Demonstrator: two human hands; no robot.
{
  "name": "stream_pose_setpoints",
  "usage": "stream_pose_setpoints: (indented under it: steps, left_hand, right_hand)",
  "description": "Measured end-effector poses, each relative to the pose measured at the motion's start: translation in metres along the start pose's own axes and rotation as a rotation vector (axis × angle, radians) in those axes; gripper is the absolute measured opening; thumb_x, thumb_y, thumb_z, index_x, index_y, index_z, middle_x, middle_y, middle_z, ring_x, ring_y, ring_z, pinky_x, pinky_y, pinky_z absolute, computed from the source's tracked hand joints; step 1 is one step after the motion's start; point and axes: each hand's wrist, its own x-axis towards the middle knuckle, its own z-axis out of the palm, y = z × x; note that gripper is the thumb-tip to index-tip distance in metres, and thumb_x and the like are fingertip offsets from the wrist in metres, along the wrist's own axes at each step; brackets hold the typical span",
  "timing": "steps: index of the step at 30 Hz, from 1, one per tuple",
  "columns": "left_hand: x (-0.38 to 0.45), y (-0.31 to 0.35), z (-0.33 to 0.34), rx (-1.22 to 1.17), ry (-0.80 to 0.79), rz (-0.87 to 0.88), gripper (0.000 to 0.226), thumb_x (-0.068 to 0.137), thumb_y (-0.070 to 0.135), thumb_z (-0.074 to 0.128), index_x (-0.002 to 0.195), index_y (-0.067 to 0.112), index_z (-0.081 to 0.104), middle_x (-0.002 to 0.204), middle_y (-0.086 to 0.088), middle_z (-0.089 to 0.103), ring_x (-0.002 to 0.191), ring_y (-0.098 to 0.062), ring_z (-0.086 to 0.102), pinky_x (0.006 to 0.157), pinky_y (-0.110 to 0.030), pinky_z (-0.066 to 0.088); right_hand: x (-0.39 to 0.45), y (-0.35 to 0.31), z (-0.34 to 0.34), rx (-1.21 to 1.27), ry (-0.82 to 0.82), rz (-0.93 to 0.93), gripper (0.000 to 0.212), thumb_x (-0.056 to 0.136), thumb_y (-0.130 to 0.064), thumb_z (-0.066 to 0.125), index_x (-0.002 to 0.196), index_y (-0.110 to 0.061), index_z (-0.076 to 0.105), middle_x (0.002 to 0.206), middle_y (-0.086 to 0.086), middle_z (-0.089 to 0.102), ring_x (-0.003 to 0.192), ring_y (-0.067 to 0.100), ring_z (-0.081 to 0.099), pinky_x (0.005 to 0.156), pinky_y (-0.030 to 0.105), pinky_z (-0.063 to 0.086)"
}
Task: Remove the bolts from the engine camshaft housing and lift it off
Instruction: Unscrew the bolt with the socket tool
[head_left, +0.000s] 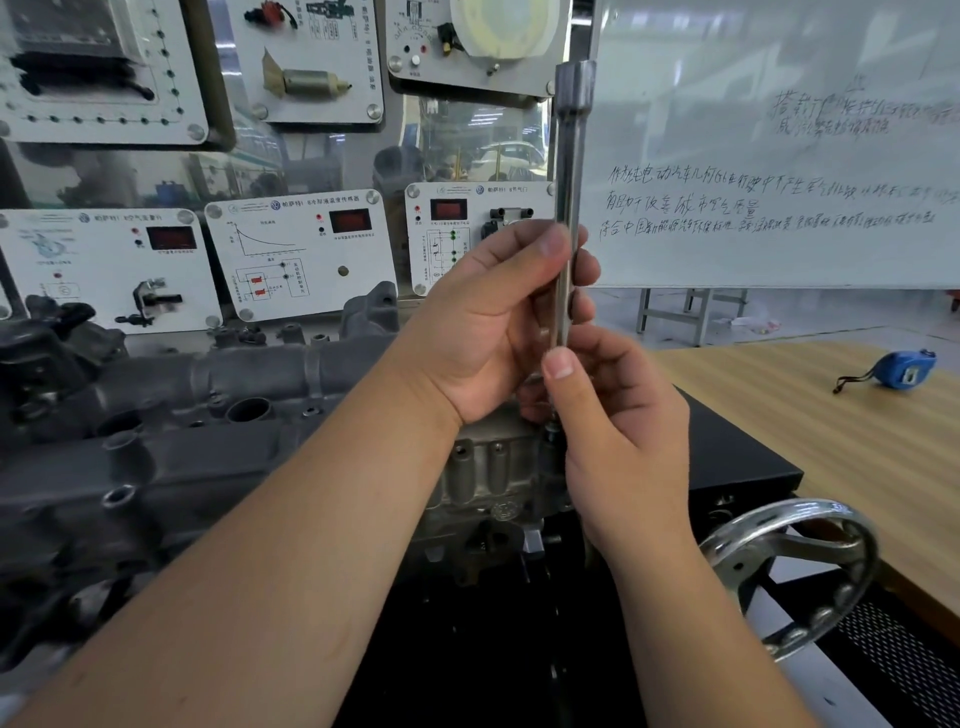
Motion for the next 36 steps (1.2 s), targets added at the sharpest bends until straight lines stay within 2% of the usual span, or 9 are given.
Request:
stream_pose_setpoints:
  steps: [4,6,8,11,16,22,27,31,36]
  left_hand:
    - [-0.0008,-0.0005,-0.0018,0.003,-0.008,0.011,0.030,0.091,0.016,0.058,0.065,0.024,0.070,0.072,0.000,0.069,0.061,-0.012,0.064,0.059,-0.026,0.053]
    - [-0.0012,-0.0002,-0.0011,0.010,-0.004,0.016,0.023,0.091,0.015,0.066,0.069,0.021,0.068,0.072,0.001,0.068,0.060,-0.012,0.064,0.057,-0.025,0.053]
    - [-0.0015,0.0010,0.0013,0.022,-0.009,-0.004,0.018,0.088,0.029,0.076,0.077,0.018,0.066,0.072,0.002,0.067,0.061,-0.011,0.063,0.055,-0.023,0.050]
    - [-0.0022,0.0025,0.0032,0.029,-0.057,-0.091,0.040,0.094,0.051,0.052,0.080,0.021,0.074,0.073,0.005,0.068,0.062,-0.010,0.065,0.046,-0.017,0.045]
    - [-0.0022,0.0004,0.0012,-0.002,-0.099,-0.096,0.033,0.098,0.034,0.046,0.093,0.017,0.074,0.078,0.003,0.070,0.062,-0.010,0.065,0.039,-0.017,0.039]
    - [-0.0007,-0.0011,0.0006,0.037,-0.016,0.006,0.009,0.090,0.019,0.057,0.087,0.012,0.061,0.071,0.001,0.066,0.059,-0.013,0.061,0.059,-0.025,0.052]
    - [-0.0018,0.0008,0.0004,0.059,-0.064,-0.077,0.025,0.091,0.042,0.060,0.091,0.017,0.063,0.076,0.005,0.067,0.065,-0.009,0.062,0.056,-0.022,0.044]
    - [-0.0017,0.0005,0.0014,0.047,-0.066,-0.077,0.027,0.099,0.032,0.046,0.097,0.018,0.069,0.079,0.005,0.069,0.065,-0.007,0.064,0.045,-0.020,0.037]
    - [-0.0008,-0.0009,0.0020,0.039,0.002,-0.009,0.008,0.089,0.020,0.058,0.088,0.014,0.064,0.071,0.001,0.067,0.060,-0.012,0.063,0.056,-0.025,0.050]
  right_hand:
    - [-0.0014,0.0016,-0.0001,-0.055,0.017,-0.042,0.015,0.084,-0.036,0.072,0.099,-0.038,0.070,0.082,-0.002,0.072,0.071,0.018,0.071,0.069,0.035,0.059]
    - [-0.0021,0.0024,0.0004,-0.038,0.025,-0.053,0.013,0.087,-0.032,0.069,0.099,-0.037,0.071,0.083,-0.003,0.073,0.073,0.016,0.071,0.069,0.029,0.057]
    - [-0.0021,0.0026,0.0007,-0.012,0.017,-0.048,0.013,0.092,-0.025,0.066,0.100,-0.034,0.072,0.085,-0.004,0.074,0.073,0.014,0.072,0.070,0.025,0.056]
    - [-0.0021,0.0026,0.0002,0.009,-0.008,-0.023,0.013,0.097,-0.015,0.059,0.106,-0.015,0.069,0.086,0.001,0.074,0.072,0.015,0.071,0.071,0.024,0.056]
    - [-0.0016,0.0014,0.0015,0.073,0.008,0.022,0.012,0.098,-0.016,0.058,0.107,-0.012,0.064,0.081,0.000,0.073,0.068,0.015,0.069,0.068,0.026,0.056]
    - [-0.0028,0.0022,0.0023,-0.056,0.060,-0.023,0.010,0.084,-0.038,0.070,0.094,-0.038,0.071,0.080,-0.002,0.073,0.071,0.021,0.071,0.071,0.036,0.060]
    - [-0.0036,0.0048,0.0013,-0.040,0.067,-0.030,0.012,0.096,-0.020,0.063,0.104,-0.021,0.072,0.085,-0.003,0.075,0.073,0.014,0.073,0.070,0.023,0.057]
    - [-0.0029,0.0057,-0.0002,0.002,0.069,0.024,0.023,0.097,-0.021,0.058,0.112,-0.008,0.070,0.085,0.001,0.075,0.071,0.016,0.071,0.069,0.025,0.056]
    - [-0.0024,0.0037,0.0010,0.034,0.032,0.015,0.017,0.087,-0.030,0.071,0.103,-0.025,0.070,0.084,0.000,0.074,0.073,0.016,0.072,0.070,0.024,0.056]
